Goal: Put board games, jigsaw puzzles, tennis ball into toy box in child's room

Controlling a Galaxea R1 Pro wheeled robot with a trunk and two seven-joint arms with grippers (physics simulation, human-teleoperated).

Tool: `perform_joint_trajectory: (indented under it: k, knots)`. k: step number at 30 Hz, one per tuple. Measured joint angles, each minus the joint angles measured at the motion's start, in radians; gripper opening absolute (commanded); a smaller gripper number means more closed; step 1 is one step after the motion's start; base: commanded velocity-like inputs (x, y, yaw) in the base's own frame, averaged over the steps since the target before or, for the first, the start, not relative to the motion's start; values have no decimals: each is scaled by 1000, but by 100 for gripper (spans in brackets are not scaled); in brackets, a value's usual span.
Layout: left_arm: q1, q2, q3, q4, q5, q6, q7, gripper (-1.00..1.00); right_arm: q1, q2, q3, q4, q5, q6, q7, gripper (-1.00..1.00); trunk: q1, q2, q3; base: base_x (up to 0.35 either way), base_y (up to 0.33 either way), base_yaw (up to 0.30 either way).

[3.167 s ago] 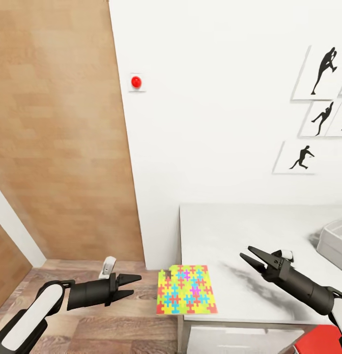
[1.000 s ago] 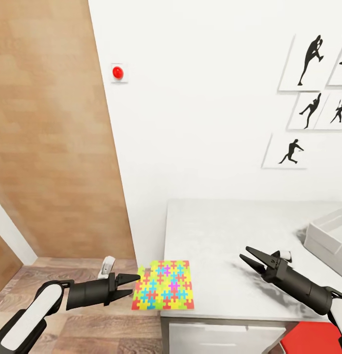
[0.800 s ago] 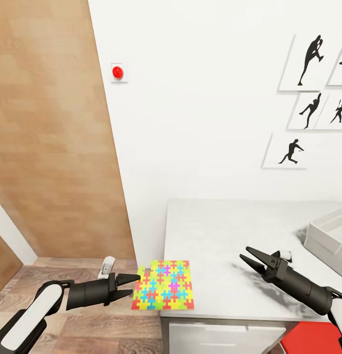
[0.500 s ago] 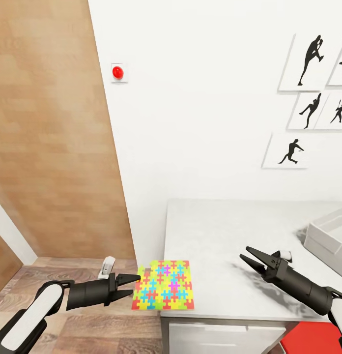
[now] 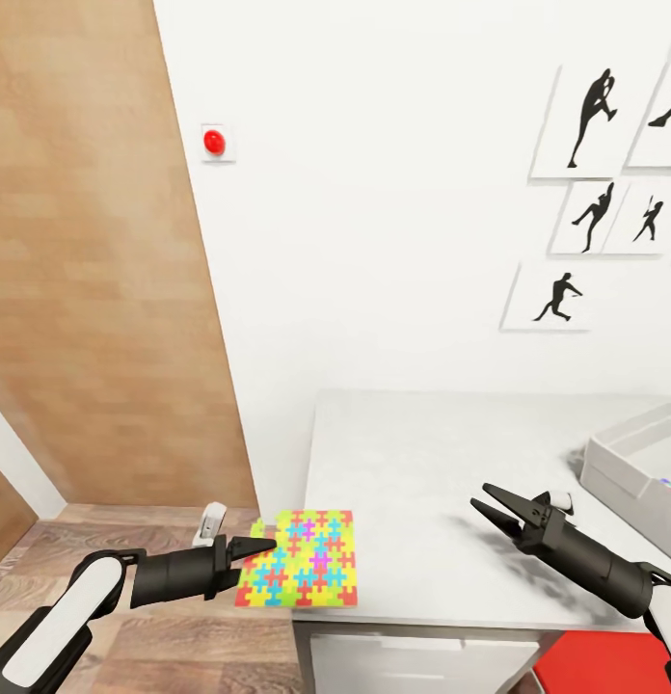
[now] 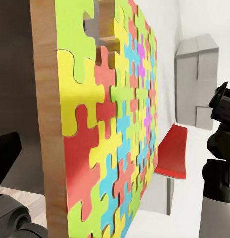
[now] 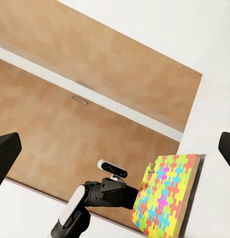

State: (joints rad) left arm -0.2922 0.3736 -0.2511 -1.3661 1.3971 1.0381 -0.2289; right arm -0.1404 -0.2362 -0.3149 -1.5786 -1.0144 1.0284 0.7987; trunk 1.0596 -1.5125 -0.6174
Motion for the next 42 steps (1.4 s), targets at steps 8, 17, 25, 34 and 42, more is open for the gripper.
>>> perform_joint_trajectory:
  k: [8,17,25,34,42]
  knots:
    - [0,0,-1,-2,0,0,0,-100,0,0,1,0,0,0,0,100,0,0,0,0,-13,0]
    - [0,1,2,-3,23,3,0,-100,0,1,1,0,0,0,0,100,-4,7,3,0,-1,0]
    - [0,3,4,-3,9,2,-1,-100,0,1,1,0,0,0,0,100,-34,63,28,0,0,0]
    - [0,16,8,-43,16,9,-7,-100,0,1,1,0,0,0,0,100,-57,105,47,0,0,0]
    - [0,41,9,-50,64,9,-38,-100,0,1,1,0,0,0,0,100,-88,161,72,0,0,0]
